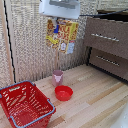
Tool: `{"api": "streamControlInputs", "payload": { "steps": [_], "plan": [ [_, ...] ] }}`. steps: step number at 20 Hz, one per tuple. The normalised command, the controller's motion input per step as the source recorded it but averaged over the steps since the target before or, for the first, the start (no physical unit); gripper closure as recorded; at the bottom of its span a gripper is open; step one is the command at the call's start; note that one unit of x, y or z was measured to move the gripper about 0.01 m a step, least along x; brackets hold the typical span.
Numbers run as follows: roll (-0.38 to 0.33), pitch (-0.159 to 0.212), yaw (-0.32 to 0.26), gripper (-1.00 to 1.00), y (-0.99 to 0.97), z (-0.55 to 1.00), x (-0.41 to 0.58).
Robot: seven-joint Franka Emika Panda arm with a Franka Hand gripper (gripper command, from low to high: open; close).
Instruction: Meticulously direct the gripper system near the nourishment stick. Grapple the nourishment stick firmly with the gripper system. Progress with the gripper system grasping the stick toward the storage box. Tenderly permit the nourishment stick to descend into the box.
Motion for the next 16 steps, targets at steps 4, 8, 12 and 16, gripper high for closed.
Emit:
{"api": "streamControlInputs", "payload": {
  "steps": [4,8,12,16],
  "plan": [
    [-0.025,-0.010,0.000,1.00,0.97,-0.02,0.133],
    [-0.040,-0.011,0.000,1.00,0.97,-0.17,0.169],
    [-0.039,-0.001,0.007,1.00,0.91,-0.23,0.119],
    [-0.061,-0.007,0.010,1.00,0.84,-0.34,0.009]
  ]
}}
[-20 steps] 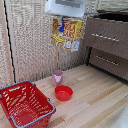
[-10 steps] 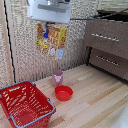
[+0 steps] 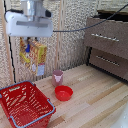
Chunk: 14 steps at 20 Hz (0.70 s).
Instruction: Meticulously direct the gripper system near the nourishment stick. Grapple the nourishment stick firmly with the gripper system. Progress with the gripper system grasping the stick toward the storage box. Tenderly permit the nourishment stick to descend into the box.
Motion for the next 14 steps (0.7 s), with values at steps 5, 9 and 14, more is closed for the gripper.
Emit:
{"api": "streamControlInputs", "payload": {
  "steps": [5,9,14],
  "plan": [
    [-0.117,-0.019,0.020,1.00,0.64,-0.49,-0.006],
    [-0.193,0.002,0.030,1.00,0.20,-0.51,0.000],
    [-0.261,0.075,0.039,1.00,0.00,-0.44,-0.002]
  ]
}}
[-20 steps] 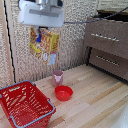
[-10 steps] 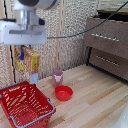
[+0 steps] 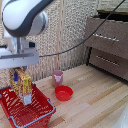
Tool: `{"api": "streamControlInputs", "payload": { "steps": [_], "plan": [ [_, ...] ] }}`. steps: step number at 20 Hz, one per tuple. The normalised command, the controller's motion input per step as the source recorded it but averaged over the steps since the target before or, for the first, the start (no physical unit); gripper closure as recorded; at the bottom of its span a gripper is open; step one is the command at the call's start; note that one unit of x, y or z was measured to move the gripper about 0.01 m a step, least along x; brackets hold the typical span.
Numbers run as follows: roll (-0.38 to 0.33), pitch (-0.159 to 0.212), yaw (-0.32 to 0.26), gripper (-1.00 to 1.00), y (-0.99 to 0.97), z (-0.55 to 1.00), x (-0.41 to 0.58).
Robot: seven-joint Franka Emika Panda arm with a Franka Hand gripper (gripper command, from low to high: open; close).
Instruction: Meticulously direct the gripper system near the nourishment stick. Grapple the nourishment stick firmly with the gripper system. Progress with the gripper system grasping the stick toward the storage box. Tenderly permit the nourishment stick to descend into the box.
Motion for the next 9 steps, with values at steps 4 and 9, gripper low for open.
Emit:
{"api": "streamControlInputs", "payload": {
  "steps": [4,9],
  "plan": [
    [-0.067,0.024,0.016,-1.00,0.01,-0.13,0.031],
    [0.008,-0.020,-0.028,-1.00,-0.15,0.02,0.264]
  ]
}}
